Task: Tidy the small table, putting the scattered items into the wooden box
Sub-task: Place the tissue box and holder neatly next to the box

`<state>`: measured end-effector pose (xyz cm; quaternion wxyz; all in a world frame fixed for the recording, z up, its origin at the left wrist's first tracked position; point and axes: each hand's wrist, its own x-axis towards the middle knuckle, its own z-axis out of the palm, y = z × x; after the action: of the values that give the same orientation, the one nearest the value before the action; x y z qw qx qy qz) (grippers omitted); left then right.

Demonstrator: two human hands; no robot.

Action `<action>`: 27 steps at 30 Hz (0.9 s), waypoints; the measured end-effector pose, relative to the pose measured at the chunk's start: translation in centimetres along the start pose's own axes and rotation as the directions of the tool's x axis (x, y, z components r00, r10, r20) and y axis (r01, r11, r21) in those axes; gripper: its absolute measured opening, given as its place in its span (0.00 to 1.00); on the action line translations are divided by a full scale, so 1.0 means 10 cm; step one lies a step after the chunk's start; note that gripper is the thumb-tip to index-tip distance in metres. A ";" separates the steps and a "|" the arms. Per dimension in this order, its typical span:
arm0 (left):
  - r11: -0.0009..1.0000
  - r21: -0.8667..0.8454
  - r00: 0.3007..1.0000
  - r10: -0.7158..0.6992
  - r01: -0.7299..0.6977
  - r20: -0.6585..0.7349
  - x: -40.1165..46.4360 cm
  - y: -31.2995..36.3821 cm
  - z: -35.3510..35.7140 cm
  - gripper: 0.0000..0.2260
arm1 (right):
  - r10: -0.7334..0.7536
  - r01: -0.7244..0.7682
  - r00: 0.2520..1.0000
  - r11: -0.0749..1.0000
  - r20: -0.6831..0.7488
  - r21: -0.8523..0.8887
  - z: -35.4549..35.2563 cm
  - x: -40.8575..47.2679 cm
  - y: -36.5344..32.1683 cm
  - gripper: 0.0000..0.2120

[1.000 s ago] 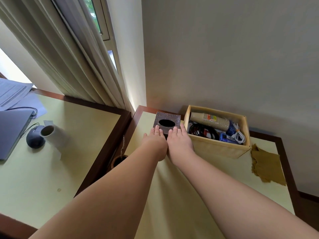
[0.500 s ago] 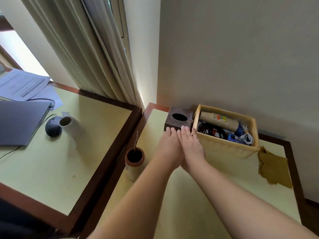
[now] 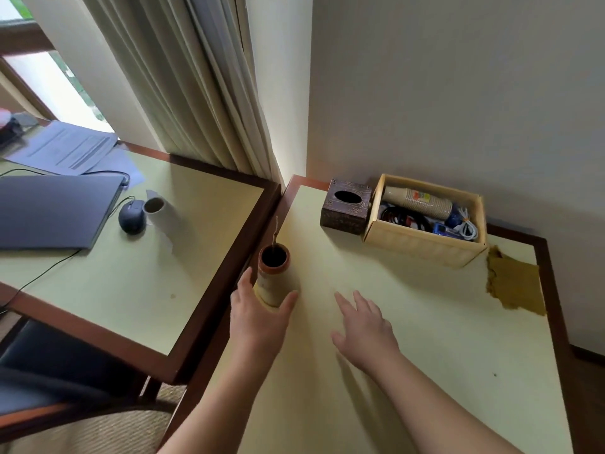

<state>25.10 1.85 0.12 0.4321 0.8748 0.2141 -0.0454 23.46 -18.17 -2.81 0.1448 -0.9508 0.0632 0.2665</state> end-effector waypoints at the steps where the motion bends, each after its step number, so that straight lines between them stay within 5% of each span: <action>1: 0.999 -0.011 0.999 0.033 -0.033 0.009 0.08 0.04 0.01 0.41 | 0.012 -0.012 1.000 1.000 0.008 -0.010 -0.03 0.02 0.02 0.41; 5: 0.995 -0.018 0.995 0.100 -0.100 0.013 0.32 0.18 0.03 0.28 | 0.074 -0.073 0.996 0.997 0.052 -0.025 -0.15 0.12 0.09 0.44; 27: 0.958 0.102 0.962 0.258 -0.266 0.088 2.11 1.44 0.69 0.20 | 0.123 -0.127 0.989 0.990 0.083 0.052 -0.01 0.33 0.36 0.44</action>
<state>50.86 -4.13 0.80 0.3919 0.9162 0.0773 -0.0319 25.65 -21.82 -5.32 0.1574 -0.9290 0.1245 0.3108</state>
